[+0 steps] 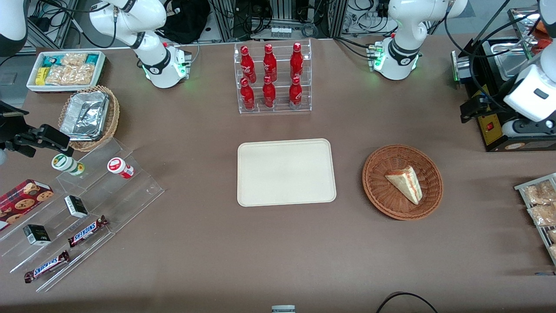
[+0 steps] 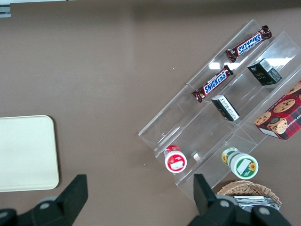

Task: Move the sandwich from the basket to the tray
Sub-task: 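Move the left gripper over the sandwich in the woven basket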

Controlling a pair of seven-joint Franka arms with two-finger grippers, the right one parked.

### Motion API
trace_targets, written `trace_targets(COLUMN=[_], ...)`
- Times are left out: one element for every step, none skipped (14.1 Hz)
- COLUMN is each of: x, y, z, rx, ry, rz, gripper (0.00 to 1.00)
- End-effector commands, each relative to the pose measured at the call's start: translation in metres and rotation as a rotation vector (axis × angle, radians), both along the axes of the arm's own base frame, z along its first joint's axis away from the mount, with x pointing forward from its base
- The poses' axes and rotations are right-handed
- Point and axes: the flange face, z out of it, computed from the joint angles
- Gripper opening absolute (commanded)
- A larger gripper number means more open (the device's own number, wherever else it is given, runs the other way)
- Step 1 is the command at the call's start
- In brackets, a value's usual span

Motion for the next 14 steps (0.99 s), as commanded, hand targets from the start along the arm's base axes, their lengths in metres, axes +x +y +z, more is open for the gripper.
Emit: trace_targets(x=[-0.001, 0.0, 0.0, 0.003, 0.007, 0.011, 0.012, 0.013, 0.013, 0.014, 0.015, 0.015, 0.014, 0.012], y=[0.002, 0.003, 0.002, 0.001, 0.0, -0.001, -0.003, -0.008, -0.019, -0.021, -0.023, -0.027, -0.028, -0.028], z=[0.007, 0.007, 0.002, -0.007, -0.023, -0.039, -0.058, -0.077, -0.099, -0.114, -0.128, -0.143, -0.16, -0.175], rx=[-0.019, -0.019, -0.016, -0.008, 0.002, 0.009, 0.012, 0.014, 0.018, 0.023, 0.026, 0.032, 0.033, 0.027], ry=[-0.005, -0.004, 0.005, 0.02, 0.039, 0.04, 0.038, 0.018, 0.001, -0.02, -0.038, -0.042, -0.053, -0.079], rz=[0.0, 0.003, 0.005, 0.05, 0.092, 0.108, 0.123, 0.148, 0.184, 0.248, 0.318, 0.365, 0.414, 0.484], gripper=[1.0, 1.0, 1.0, 1.0, 1.0, 1.0, 1.0, 1.0, 1.0, 1.0, 1.0, 1.0, 1.0, 1.0])
